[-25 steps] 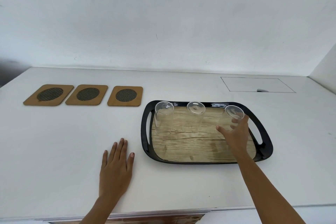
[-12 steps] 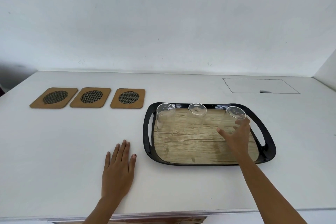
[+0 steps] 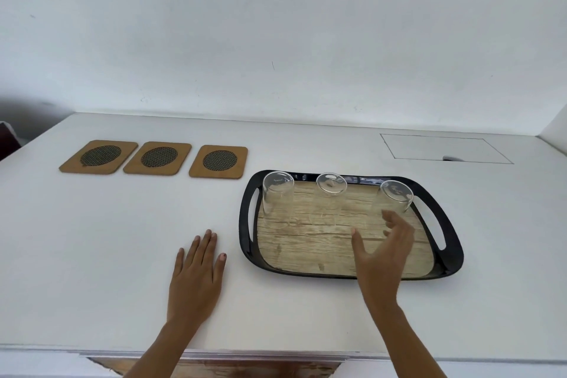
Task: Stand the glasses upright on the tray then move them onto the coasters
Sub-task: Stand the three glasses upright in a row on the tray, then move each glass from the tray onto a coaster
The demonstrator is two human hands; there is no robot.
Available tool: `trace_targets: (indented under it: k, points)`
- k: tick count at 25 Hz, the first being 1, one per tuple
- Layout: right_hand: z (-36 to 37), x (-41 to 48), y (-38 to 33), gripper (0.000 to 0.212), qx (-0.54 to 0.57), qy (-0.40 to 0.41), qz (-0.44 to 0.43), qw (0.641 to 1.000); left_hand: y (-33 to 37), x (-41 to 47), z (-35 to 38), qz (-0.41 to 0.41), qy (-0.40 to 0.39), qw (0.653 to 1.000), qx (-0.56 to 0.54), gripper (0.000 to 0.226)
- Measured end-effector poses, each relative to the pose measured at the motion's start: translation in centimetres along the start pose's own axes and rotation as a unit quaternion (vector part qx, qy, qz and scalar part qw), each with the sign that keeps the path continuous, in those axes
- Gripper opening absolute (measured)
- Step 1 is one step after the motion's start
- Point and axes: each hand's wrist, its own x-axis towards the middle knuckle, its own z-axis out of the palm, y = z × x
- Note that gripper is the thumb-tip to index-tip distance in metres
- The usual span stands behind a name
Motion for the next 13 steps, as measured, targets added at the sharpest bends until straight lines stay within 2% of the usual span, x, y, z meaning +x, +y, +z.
trace_targets:
  k: [6,10,13]
  points:
    - [3.0,-2.5,-3.4,0.046,0.048,-0.095,-0.073,0.992,0.0,0.0,-0.1,0.001,-0.010,1.000,0.011,0.079]
    - [6.1,-3.0,-4.6,0.057,0.053,-0.186,-0.045,0.980,-0.2,0.0,-0.1,0.009,-0.007,1.000,0.010,0.096]
    - [8.6,-2.7,-5.3,0.070,0.046,-0.218,-0.015,0.975,-0.3,0.1,-0.2,0.014,-0.010,1.000,0.004,0.092]
